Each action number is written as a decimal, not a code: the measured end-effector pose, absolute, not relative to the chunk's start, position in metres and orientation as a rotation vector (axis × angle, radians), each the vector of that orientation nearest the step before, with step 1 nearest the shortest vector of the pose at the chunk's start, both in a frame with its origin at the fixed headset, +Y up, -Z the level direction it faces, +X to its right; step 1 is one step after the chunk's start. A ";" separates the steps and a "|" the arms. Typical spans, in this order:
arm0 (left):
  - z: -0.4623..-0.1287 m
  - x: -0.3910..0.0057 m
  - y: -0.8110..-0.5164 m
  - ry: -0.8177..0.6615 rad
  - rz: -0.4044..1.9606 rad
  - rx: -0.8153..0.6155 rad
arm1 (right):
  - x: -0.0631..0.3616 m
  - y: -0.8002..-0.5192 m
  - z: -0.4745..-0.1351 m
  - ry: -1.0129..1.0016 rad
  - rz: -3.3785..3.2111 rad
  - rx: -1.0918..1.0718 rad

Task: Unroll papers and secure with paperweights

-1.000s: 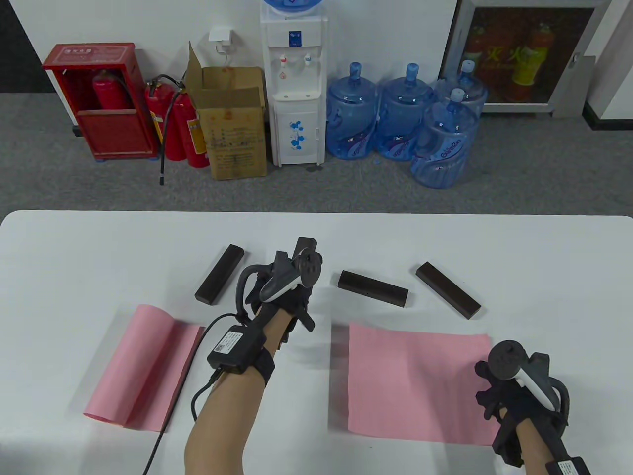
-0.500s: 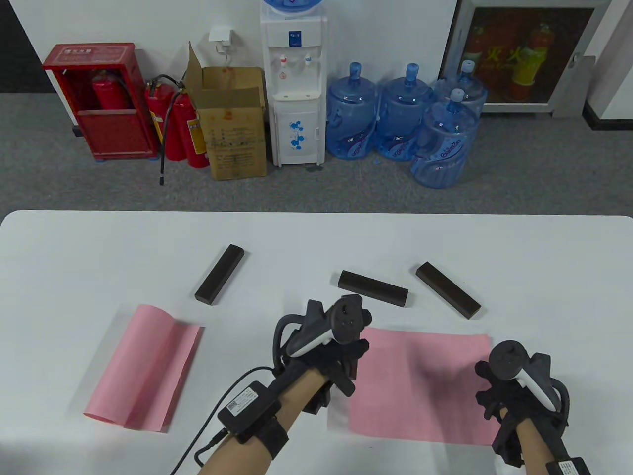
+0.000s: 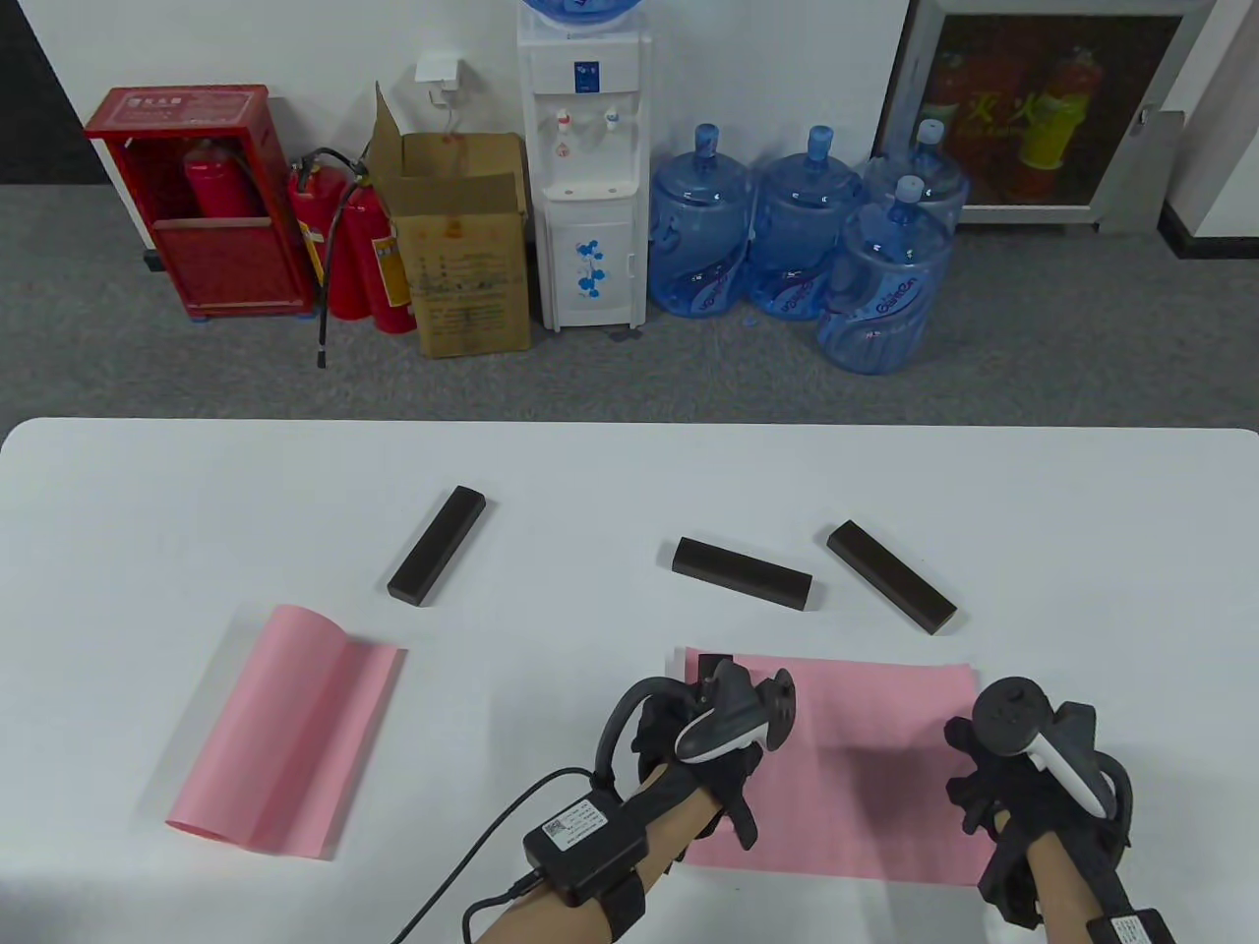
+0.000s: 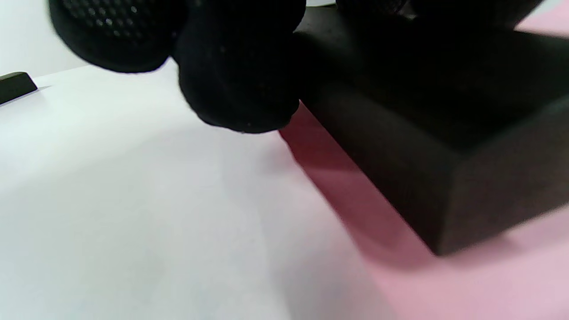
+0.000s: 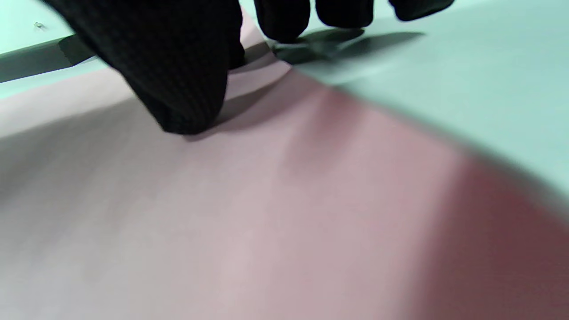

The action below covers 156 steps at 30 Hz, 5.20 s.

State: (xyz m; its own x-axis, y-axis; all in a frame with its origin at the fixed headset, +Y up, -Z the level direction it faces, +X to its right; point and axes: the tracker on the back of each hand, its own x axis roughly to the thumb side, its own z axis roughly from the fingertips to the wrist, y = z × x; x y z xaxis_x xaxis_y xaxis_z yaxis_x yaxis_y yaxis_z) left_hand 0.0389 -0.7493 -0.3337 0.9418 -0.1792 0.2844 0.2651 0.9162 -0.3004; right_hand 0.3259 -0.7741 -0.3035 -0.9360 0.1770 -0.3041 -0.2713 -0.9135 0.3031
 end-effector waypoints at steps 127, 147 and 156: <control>-0.302 -0.212 -0.748 -0.134 0.124 -0.254 | 0.296 -0.738 -0.334 0.377 3.066 -0.664; -0.303 -0.212 -0.752 -0.129 0.119 -0.271 | 0.275 -0.710 -0.328 0.239 3.062 -0.420; -0.303 -0.212 -0.749 -0.131 0.115 -0.256 | 0.256 -0.742 -0.310 -0.095 3.069 -0.131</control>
State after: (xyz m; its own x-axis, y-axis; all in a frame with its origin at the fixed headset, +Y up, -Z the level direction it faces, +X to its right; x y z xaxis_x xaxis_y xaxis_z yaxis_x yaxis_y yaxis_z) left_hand -0.2115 -0.7492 -0.3025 0.9849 0.1300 0.1141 -0.0968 0.9610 -0.2590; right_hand 0.2564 -0.7424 -0.3096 -0.9940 0.0712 -0.0826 -0.0659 -0.9957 -0.0647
